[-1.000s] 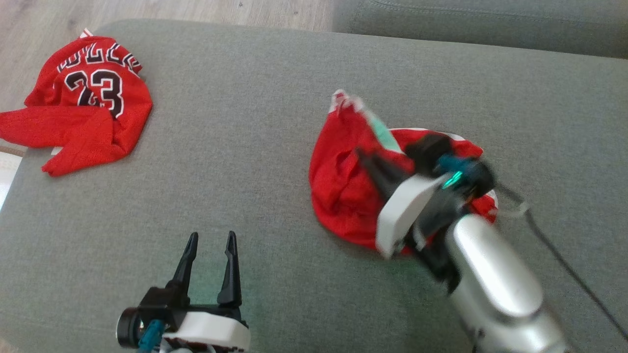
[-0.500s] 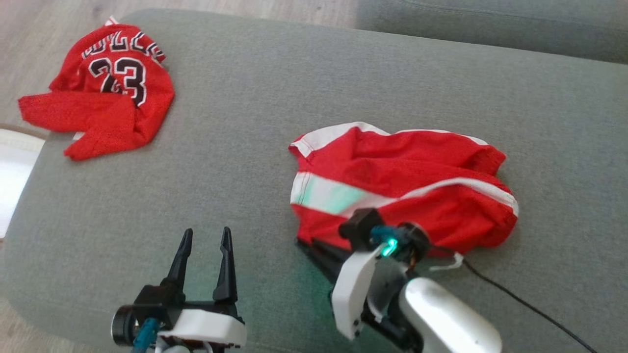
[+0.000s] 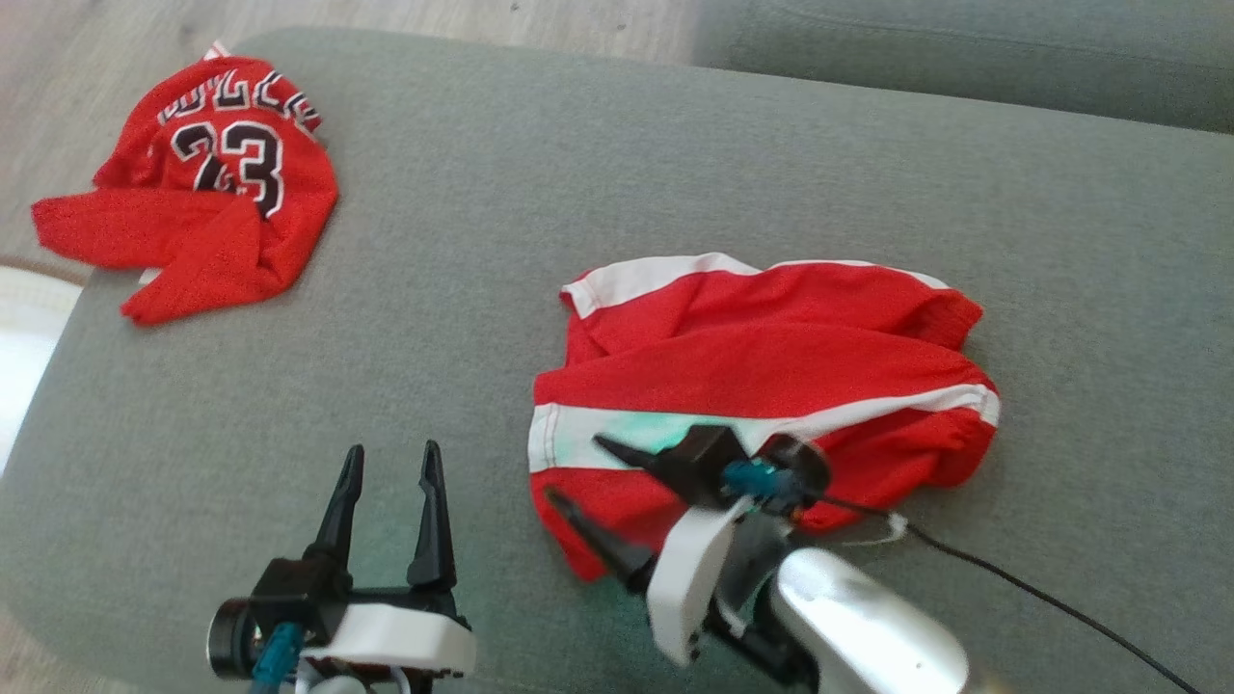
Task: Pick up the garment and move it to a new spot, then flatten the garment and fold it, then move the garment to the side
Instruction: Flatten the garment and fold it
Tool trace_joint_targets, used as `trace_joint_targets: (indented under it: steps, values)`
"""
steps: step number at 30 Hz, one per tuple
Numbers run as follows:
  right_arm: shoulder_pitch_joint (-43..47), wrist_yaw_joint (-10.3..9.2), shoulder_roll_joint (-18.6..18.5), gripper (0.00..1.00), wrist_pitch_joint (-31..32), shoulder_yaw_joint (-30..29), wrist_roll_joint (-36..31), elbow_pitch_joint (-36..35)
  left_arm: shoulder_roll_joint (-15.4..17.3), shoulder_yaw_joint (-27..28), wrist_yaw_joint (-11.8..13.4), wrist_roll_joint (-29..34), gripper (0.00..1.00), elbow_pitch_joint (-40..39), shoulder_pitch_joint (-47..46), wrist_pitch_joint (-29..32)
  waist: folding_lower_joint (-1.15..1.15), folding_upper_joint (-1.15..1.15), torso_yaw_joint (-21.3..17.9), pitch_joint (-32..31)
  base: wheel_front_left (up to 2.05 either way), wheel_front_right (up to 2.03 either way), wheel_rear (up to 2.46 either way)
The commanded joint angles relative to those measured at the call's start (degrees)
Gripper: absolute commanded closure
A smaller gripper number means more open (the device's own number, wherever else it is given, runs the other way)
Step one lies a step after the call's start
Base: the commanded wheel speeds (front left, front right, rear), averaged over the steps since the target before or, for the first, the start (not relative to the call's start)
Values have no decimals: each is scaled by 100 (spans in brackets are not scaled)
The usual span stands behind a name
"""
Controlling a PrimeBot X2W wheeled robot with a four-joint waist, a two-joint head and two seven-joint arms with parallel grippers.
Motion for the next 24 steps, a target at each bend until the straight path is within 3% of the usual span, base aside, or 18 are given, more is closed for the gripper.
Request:
trace_joint_targets:
  steps: [1, 11, 24]
  values:
    - [-92, 44, 95, 0, -185, -202, -92, -210, 66, 200, -9, 57, 0, -182, -168, -70, 0, 0, -130, -87, 0, 0, 0]
    - [656, 44, 95, 0, -833, -2249, -689, -651, 74, 55, -45, 106, 0, -100, -278, 36, 0, 0, -635, -451, 0, 0, 0]
    - [1926, 44, 95, 0, -1082, -4078, -1097, -1314, 133, 36, 32, -13, 0, 1, -24, 188, 0, 0, -830, -896, 0, 0, 0]
